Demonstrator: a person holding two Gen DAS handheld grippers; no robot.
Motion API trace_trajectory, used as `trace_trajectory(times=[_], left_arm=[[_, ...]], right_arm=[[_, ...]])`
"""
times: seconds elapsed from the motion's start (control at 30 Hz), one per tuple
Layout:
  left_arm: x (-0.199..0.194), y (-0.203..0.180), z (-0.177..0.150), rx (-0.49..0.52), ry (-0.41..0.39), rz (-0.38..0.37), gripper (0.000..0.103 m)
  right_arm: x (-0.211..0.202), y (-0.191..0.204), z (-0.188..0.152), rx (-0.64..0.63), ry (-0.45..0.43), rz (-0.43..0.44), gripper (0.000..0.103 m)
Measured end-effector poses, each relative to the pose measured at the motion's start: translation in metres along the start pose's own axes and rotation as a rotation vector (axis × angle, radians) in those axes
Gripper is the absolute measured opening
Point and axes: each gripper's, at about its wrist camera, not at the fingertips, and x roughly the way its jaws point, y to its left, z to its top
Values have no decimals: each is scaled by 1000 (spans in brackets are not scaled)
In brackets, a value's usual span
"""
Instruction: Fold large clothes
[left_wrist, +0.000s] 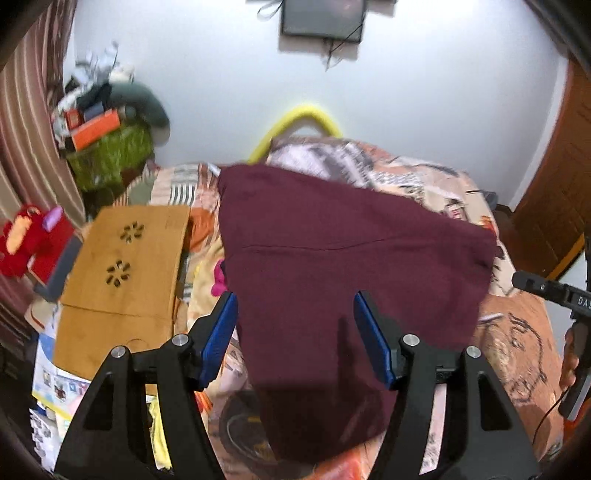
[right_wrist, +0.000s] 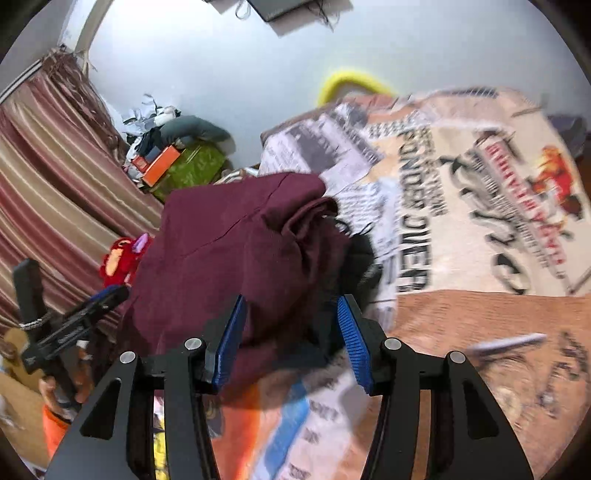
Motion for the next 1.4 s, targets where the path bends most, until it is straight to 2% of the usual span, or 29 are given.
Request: trace_trajectory(times=[0.1,0.37,0.5,0.67,0.77,0.8,0.87,0.9,0.93,1.13,1.23,1.4], left_arm=[[-51,-18,-6,24,-79,-10,64],[-179,-52,-29,48,-300,-52,64],[-241,-68,-58,65,-430,-82,64],[-293,-88,-100,84,-571,-73,64],[-310,-102,-124,106,-646,-32,64],[-314,-104,-130,109,-667,-18,68],[-322,-111,-145,106,-703,6,80],[-323,-113,-149,104,-712,10,89],[-324,-115,-154,103,-720,14,94],[-321,-119,-168,79,-729,41,103],[-320,-119,-172,73,-726,33,103],[-317,-119,-172,70,-722,40,103]], right_arm=[[-41,17,-4,-59,-61,-7,49],[-153,89,-36,-295,-309,-4,49],[-198,114,-68,-363,-449,11,49],[-233,134,-106,-419,-579,25,49],[-240,141,-127,-447,-650,-12,49],[-241,141,-131,-448,-661,-18,49],[-240,142,-138,-447,-666,-24,51],[-239,142,-140,-443,-664,-28,55],[-238,142,-141,-438,-665,-33,63],[-243,139,-151,-402,-705,-75,93],[-245,142,-151,-402,-712,-80,99],[-245,144,-155,-418,-714,-92,100]])
